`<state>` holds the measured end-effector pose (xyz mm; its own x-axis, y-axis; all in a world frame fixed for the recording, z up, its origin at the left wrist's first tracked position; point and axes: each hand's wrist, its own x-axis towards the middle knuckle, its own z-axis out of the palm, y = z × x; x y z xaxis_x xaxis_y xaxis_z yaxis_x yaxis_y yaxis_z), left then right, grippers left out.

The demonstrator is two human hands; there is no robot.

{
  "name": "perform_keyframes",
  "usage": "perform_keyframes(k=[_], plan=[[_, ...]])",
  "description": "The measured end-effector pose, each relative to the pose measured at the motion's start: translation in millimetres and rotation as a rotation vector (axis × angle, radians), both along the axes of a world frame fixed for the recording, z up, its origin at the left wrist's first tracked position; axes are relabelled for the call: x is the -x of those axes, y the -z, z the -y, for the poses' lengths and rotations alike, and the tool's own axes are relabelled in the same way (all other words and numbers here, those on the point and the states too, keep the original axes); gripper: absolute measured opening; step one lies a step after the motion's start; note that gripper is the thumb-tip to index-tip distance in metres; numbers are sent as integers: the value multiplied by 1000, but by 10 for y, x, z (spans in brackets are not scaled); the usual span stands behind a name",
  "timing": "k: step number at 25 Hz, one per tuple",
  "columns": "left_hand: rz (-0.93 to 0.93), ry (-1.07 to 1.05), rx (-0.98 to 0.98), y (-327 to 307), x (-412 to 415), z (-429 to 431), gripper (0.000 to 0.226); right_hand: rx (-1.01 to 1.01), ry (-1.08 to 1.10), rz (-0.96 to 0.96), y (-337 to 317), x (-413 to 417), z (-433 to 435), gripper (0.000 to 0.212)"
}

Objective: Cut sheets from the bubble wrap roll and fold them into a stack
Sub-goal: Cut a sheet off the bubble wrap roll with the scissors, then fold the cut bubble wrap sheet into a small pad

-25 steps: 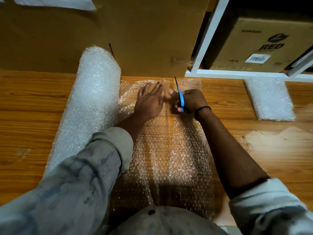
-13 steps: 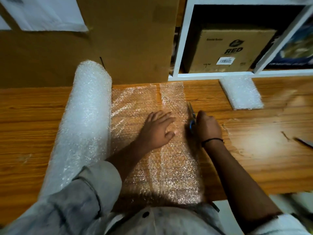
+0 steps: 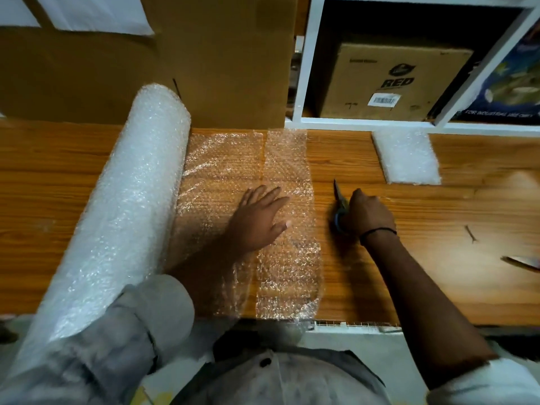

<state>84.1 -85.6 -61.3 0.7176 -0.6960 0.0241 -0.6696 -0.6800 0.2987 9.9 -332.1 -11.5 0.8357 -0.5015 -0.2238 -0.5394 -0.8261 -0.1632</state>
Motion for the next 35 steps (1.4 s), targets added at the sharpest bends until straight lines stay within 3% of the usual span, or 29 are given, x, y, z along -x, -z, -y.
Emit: perform_keyframes(k=[3,7,10,13,16,24,27,29,31,35], plan=[[-30,82,69,60,296,-99,61,-72,-76,2,33,58,86,40],[-51,61,-100,133,542,-77,73,-43,-201,-1,-18,158,60,36],[-78,47,-104,131,497,5,74,73,-387,211,-65,444,-150,21],[-106,61,-136,150,407,52,85,-116,-771,400,19,829,-394,14],[-96,54,-140,170,398,62,83,-159,-1066,335,254,1105,-441,38],[-134,19,-68,96,519,35,77,-104,-1275,270,364,1461,-351,59],[-124,17,-44,70,521,44,69,-35,-1273,298,449,1483,-349,46],[-131,13,-9,71,530,15,66,-112,-1219,400,483,1478,-381,28],[-159,2,51,31,551,-15,63,-258,-1061,476,495,1447,-445,20],[-345,-28,171,-163,586,-91,52,-482,-629,527,393,1143,-529,24]])
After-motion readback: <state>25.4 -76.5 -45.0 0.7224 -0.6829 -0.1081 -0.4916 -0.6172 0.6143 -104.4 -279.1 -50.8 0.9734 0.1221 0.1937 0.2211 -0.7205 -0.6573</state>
